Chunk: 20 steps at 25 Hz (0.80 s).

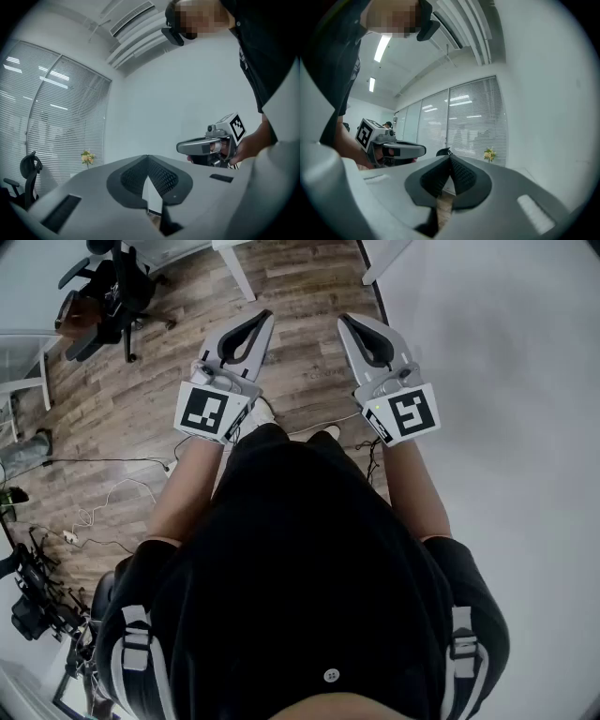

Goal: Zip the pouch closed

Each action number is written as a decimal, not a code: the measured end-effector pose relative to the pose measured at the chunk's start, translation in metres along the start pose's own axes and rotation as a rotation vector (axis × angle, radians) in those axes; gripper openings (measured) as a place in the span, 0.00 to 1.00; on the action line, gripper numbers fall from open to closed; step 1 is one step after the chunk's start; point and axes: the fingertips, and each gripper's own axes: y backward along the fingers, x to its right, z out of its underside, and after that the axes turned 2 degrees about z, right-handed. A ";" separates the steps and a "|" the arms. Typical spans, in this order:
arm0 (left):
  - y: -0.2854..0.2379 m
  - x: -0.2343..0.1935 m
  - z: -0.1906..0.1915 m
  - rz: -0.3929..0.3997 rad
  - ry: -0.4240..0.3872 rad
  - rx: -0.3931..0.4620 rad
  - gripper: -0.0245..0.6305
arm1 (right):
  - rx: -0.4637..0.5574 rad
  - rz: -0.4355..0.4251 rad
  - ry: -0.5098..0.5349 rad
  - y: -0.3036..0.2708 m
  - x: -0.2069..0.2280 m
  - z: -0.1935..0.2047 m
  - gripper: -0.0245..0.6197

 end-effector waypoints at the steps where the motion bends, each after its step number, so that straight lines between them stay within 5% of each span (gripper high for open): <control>1: 0.001 0.000 0.000 0.001 0.002 0.000 0.05 | -0.002 0.002 0.002 0.000 -0.001 0.000 0.05; 20: 0.014 -0.018 -0.001 -0.025 0.032 -0.005 0.05 | -0.017 -0.022 -0.050 -0.016 -0.011 0.003 0.10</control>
